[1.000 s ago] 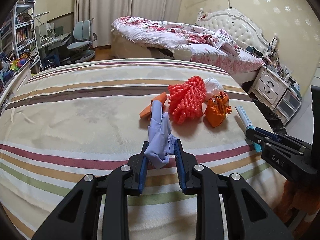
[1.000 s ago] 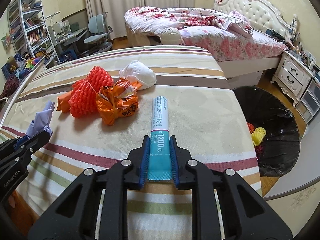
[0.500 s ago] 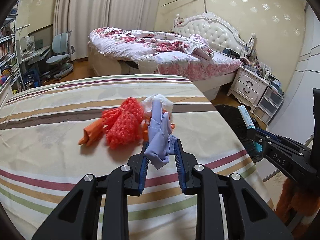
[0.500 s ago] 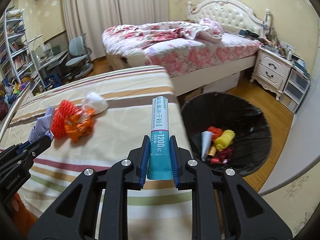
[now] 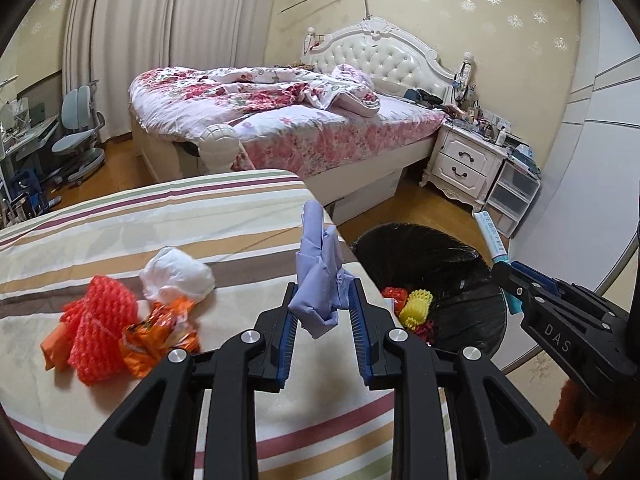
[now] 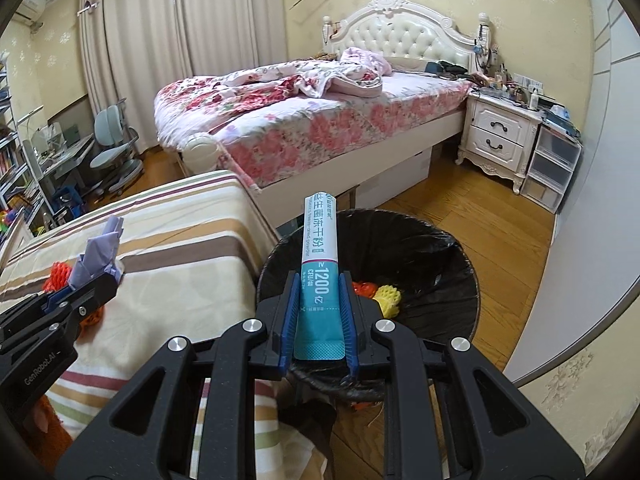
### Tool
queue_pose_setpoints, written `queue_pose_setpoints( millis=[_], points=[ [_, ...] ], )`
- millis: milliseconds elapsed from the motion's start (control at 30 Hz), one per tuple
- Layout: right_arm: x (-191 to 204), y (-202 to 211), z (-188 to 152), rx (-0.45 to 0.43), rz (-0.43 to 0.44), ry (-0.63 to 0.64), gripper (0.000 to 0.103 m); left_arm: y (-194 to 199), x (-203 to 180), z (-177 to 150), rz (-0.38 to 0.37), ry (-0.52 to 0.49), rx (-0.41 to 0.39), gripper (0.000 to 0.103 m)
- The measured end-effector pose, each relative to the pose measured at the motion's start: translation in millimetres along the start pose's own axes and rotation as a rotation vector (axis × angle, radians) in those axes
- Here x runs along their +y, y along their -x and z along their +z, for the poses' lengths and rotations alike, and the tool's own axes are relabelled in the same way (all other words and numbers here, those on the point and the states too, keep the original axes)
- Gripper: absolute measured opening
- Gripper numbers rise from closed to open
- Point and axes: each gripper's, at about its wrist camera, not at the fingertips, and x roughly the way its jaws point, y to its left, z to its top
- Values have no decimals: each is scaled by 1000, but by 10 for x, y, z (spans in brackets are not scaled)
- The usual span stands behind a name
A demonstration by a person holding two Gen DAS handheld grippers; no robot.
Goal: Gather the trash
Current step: 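Carry the glove and toothpaste tube over the black bin and release them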
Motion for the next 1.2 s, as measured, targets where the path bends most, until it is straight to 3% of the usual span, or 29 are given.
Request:
queue_pose_setpoints(
  millis=[467, 1067, 1167, 1200],
  points=[
    [-423, -195, 96, 0, -41, -51, 20, -521, -449, 146, 0, -104, 35, 26],
    [-643, -511, 62, 51, -49, -99, 20, -851, -684, 222, 7, -160, 80, 26],
    [-684, -547, 54, 59, -49, -112, 21, -867, -716, 217, 6, -173, 87, 28],
    [-694, -550, 44, 61, -50, -114, 21, -868, -722, 214, 6, -175, 88, 32]
  ],
)
